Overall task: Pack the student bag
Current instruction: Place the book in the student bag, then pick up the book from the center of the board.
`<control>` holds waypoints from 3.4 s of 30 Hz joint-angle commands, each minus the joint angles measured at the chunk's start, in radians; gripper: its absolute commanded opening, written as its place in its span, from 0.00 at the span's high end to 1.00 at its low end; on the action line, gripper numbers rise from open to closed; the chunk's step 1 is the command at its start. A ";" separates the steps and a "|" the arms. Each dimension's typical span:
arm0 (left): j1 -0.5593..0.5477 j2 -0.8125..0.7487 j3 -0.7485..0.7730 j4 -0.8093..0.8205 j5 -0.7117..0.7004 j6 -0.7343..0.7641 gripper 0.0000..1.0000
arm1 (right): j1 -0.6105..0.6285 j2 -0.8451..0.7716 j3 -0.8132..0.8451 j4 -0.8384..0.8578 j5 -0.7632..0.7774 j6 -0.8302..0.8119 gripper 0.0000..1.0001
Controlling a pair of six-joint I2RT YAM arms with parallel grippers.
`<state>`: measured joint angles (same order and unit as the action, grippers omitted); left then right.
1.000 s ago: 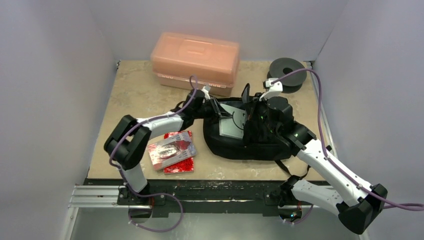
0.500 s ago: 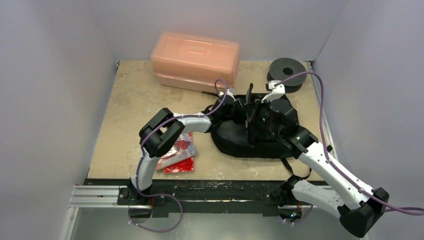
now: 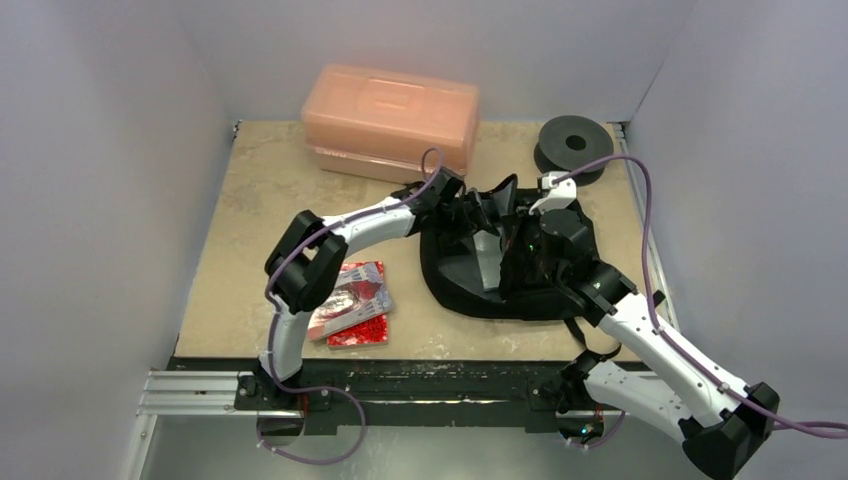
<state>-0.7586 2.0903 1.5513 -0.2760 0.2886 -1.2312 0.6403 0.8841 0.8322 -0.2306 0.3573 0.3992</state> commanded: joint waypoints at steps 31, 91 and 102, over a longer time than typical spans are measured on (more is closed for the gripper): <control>0.260 -1.233 -0.999 -0.375 -0.680 0.208 0.09 | 0.213 0.754 0.279 0.210 -0.698 0.101 0.13; 0.260 -1.459 -0.661 -0.440 -0.650 0.644 0.11 | 0.093 0.762 0.336 0.307 -0.844 0.172 1.00; 0.295 -1.404 -0.600 -0.237 -0.158 0.650 0.00 | -0.333 0.479 0.017 0.625 -1.403 0.404 1.00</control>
<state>-0.4938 0.6228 0.9371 -0.6140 -0.1402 -0.5617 0.3641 1.4349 0.9703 0.2459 -0.8082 0.6773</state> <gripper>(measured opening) 0.997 0.035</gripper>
